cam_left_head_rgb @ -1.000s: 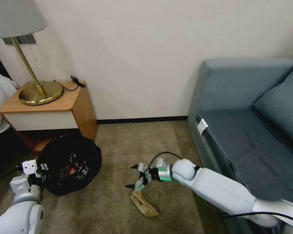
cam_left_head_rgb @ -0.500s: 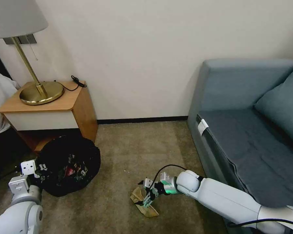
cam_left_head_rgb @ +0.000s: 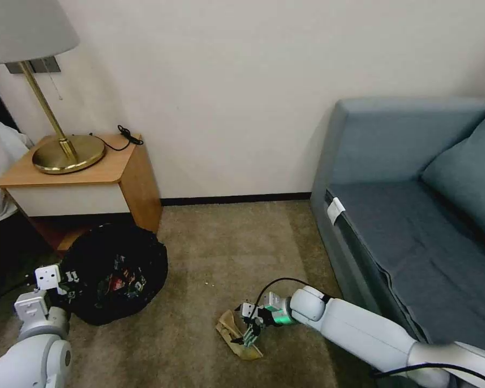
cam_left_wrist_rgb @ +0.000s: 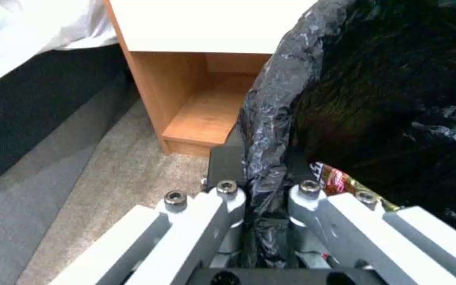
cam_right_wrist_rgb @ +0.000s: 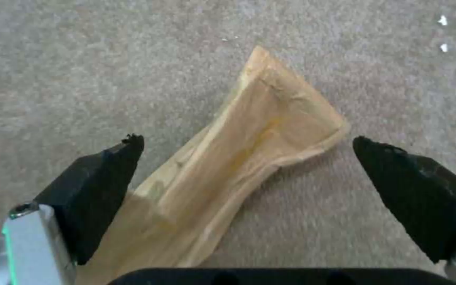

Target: Pick up the trash bin, then pick up the garbage on the floor and place it into the trash bin.

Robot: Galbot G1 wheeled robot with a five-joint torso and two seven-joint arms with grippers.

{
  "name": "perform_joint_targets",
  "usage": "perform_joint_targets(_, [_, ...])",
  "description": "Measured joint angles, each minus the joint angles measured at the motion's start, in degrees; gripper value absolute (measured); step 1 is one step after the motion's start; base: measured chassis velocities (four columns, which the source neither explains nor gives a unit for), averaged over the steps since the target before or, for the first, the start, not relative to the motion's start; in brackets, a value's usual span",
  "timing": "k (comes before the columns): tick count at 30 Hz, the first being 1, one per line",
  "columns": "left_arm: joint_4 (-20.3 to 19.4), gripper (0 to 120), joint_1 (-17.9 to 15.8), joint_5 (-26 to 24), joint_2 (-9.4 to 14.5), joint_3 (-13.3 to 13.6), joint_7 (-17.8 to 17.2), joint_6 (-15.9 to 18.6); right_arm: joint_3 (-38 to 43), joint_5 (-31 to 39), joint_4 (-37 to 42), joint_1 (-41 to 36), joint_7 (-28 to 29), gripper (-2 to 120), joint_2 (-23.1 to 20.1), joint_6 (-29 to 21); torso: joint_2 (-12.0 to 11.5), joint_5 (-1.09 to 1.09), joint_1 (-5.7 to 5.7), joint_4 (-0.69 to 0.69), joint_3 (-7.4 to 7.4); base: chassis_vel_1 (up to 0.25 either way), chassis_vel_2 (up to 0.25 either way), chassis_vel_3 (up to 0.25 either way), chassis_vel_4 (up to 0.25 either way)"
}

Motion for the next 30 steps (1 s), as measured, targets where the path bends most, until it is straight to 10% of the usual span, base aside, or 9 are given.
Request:
perform_joint_targets(15, [1.0,4,-0.2,-0.1,0.5,-0.3,0.3,-0.2,1.6,-5.2,-8.3,-0.4,-0.9,95,5.5,2.7,0.0,0.00,0.00,0.00,0.00,0.000,0.000,0.000,0.000])
perform_joint_targets(30, [2.0,4,-0.5,-0.2,0.8,-0.2,0.5,-0.8,2.3,-4.5,-8.5,0.4,-2.4,38,6.0,3.1,0.0,0.00,0.00,0.00,0.00,0.000,0.000,0.000,0.000])
